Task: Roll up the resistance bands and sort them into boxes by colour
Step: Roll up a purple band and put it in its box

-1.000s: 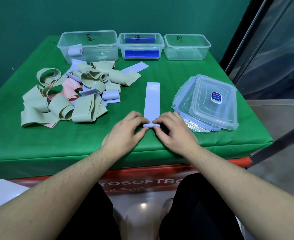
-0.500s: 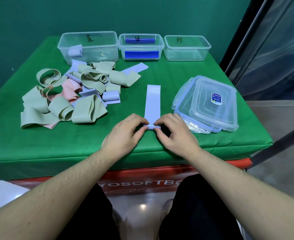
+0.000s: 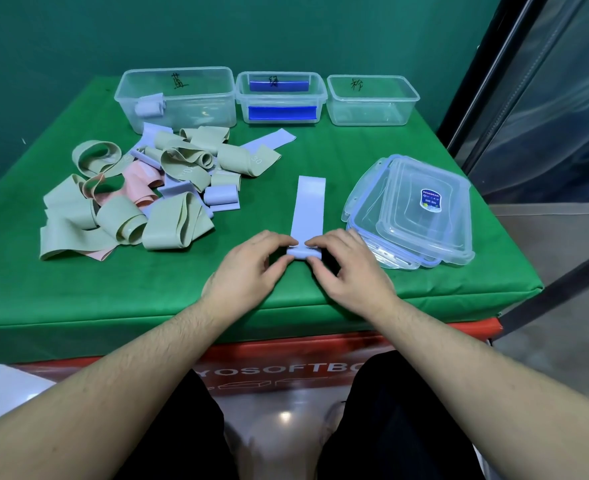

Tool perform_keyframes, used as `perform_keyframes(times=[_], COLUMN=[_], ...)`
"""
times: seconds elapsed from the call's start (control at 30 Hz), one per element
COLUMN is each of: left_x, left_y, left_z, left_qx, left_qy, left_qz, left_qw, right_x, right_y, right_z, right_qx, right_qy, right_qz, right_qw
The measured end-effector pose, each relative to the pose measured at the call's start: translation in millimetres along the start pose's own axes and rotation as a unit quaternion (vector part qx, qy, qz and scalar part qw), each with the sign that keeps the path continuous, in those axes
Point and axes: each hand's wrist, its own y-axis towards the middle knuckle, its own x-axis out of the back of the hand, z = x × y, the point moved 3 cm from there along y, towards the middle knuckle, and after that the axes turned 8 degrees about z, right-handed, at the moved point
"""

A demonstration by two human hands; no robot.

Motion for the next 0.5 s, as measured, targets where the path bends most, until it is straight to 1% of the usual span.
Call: perform_keyframes(times=[0.17, 0.27, 0.5], left_x=[-2.9, -4.2, -3.5], left_y=[0.5, 0.7, 2.0], left_z=[1.0, 2.4, 2.2], left_qx=[-0.006, 0.000, -0.007], left_qy=[0.005, 0.010, -0.001], left_qz=[0.007, 0.001, 0.014], left_qw=[1.000, 1.000, 1.000], right_x=[1.7, 1.4, 0.7], right_y=[-1.8, -2.0, 0.2], right_z=[5.5, 5.0, 2.6], right_qx=[0.004, 0.005, 0.002], right_qy=[-0.035, -0.032, -0.020], right_qz=[-0.011, -0.024, -0.014], right_qw=[0.999, 0.999, 1.000])
